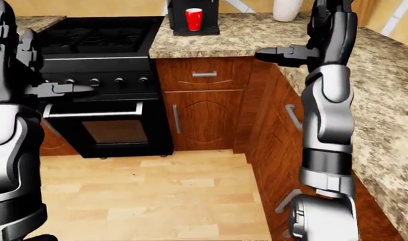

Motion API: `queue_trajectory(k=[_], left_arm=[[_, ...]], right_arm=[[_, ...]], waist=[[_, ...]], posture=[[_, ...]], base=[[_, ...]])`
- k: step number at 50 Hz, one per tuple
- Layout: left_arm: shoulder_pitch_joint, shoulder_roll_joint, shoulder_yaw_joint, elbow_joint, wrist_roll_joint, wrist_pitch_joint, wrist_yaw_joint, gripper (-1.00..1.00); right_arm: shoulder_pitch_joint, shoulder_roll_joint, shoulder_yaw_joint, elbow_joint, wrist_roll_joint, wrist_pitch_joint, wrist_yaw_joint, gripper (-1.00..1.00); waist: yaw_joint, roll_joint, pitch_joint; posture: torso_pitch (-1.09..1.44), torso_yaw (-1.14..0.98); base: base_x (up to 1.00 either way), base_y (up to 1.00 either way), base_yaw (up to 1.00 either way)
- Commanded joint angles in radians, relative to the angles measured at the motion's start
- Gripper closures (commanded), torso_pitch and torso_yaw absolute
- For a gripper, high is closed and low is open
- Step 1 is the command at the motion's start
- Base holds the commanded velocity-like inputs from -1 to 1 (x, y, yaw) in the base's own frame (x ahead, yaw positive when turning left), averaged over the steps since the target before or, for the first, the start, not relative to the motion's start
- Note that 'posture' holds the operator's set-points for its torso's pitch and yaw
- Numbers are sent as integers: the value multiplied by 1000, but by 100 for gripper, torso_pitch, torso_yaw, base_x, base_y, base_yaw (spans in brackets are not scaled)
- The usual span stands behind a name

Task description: Pick the mug from under the coffee machine dispenser and place it on the counter.

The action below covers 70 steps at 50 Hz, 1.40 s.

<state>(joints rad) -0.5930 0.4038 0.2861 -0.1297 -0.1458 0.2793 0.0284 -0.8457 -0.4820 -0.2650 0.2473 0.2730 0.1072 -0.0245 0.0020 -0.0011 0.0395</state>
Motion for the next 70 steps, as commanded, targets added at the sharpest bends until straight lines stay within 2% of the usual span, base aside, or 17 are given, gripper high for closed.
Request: queue_trajectory(k=[1, 15, 16, 26, 32, 38, 41, 43, 45, 47, 49, 54, 57, 58, 60, 66, 70], left_arm=[[-33, 23, 17, -29, -6, -21, 4, -100], [-32, 68, 46, -42, -54, 1, 16, -100], [-34, 70, 50, -46, -60, 11, 20, -100], [-47, 89, 60, -33, -71, 27, 48, -100], [-45, 97, 60, -38, -69, 22, 51, -100], [-46, 99, 58, -39, -65, 22, 53, -100], [-49, 99, 57, -38, -64, 24, 53, -100], [-48, 99, 57, -40, -63, 25, 52, -100], [-49, 99, 56, -40, -63, 27, 51, -100], [-52, 99, 55, -40, -64, 28, 50, -100], [-62, 100, 51, -41, -64, 37, 49, -100], [-58, 100, 53, -45, -61, 34, 44, -100], [-50, 96, 55, -41, -59, 27, 43, -100], [-52, 97, 56, -41, -59, 29, 45, -100], [-54, 99, 56, -45, -59, 34, 46, -100], [-55, 103, 59, -45, -59, 34, 47, -100], [-56, 108, 62, -43, -61, 35, 48, -100]], right_arm=[[-38, -23, -8, -16, 1, -36, 0, -100], [-27, -26, -4, 1, -14, -57, 4, -100], [-27, -26, -4, 1, -14, -55, 4, -100], [-26, -26, -5, 6, -16, -54, 5, -100], [-25, -24, -5, 4, -16, -54, 5, -100], [-31, -28, -6, 11, -16, -55, 5, -100], [-32, -30, -6, 14, -16, -57, 5, -100], [-34, -31, -6, 14, -15, -56, 5, -100], [-35, -32, -6, 11, -13, -53, 5, -100], [-36, -33, -6, 11, -14, -52, 5, -100], [-35, -34, -7, 10, -12, -48, 5, -100], [-36, -40, -9, -1, -11, -41, 7, -100], [-28, -33, -5, 8, -17, -54, 8, -100], [-29, -32, -4, 8, -17, -52, 9, -100], [-32, -35, -7, 4, -15, -47, 10, -100], [-31, -34, -7, 7, -15, -51, 10, -100], [-31, -36, -8, 4, -15, -48, 9, -100]], waist=[[0, 0, -26], [-1, 0, -26], [-1, 5, -44], [-4, 4, -21], [-3, 46, -14], [0, 37, -24], [5, 3, -24], [10, -38, -21], [2, -28, -21], [0, -43, -19], [-3, -30, -25], [-5, 19, -3], [-12, 101, -27], [-8, 78, -27], [-7, 78, -18], [-2, 27, -18], [5, -38, -22]], posture=[[0, 0], [0, 0], [0, 0], [0, 0], [0, 0], [0, 0], [0, 0], [0, 0], [0, 0], [0, 0], [0, 0], [0, 0], [0, 0], [0, 0], [0, 0], [0, 0], [0, 0]], base=[[0, 0, 0], [0, 0, 0], [5, 0, 0], [9, 0, 0], [9, 0, 0], [8, 0, 0], [9, 0, 0], [9, 0, 0], [8, 0, 0], [9, 0, 0], [9, 0, 0], [8, 0, 0], [8, 0, 0], [8, 0, 0], [9, 0, 0], [9, 0, 0], [8, 0, 0]])
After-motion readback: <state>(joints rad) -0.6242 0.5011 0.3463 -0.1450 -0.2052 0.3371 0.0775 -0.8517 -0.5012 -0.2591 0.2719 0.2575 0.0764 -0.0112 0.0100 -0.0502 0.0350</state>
